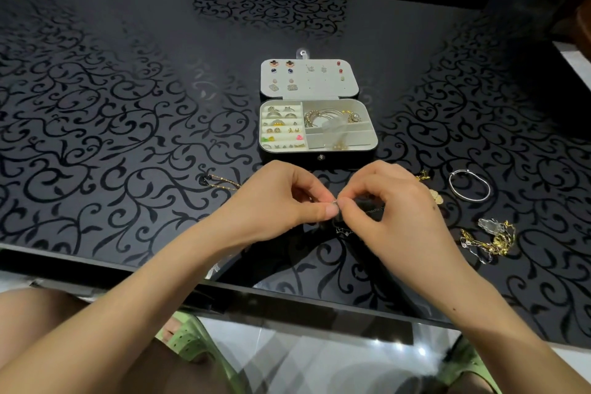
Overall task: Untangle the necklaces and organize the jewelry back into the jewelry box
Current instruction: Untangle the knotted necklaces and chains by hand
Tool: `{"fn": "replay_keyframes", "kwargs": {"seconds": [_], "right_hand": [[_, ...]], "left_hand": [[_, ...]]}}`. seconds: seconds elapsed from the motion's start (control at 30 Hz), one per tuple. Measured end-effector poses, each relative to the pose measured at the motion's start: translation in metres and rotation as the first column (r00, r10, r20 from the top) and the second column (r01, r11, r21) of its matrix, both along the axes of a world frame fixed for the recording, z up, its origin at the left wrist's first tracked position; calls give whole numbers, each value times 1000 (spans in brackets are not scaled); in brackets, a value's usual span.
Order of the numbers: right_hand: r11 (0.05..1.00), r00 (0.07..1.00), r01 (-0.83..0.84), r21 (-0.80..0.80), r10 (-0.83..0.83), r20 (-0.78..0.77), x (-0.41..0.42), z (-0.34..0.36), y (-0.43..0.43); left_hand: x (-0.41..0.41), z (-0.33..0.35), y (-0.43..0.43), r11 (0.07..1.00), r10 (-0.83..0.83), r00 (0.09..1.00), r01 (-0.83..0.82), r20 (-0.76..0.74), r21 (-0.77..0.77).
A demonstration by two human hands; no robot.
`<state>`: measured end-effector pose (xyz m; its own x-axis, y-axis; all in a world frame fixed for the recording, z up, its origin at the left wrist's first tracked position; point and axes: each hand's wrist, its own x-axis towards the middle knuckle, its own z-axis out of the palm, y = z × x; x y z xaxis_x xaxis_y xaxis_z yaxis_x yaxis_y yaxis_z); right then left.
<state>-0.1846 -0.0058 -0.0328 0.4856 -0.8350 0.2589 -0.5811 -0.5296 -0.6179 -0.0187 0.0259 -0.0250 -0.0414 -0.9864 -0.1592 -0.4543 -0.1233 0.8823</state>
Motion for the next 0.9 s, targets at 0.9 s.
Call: {"fn": "replay_keyframes", "kwargs": {"seconds": [0.9], "right_hand": [[973, 984, -170, 159, 159, 81, -2, 2, -14]], "left_hand": [[3, 3, -7, 996, -86, 987, 84, 134, 25]]}}
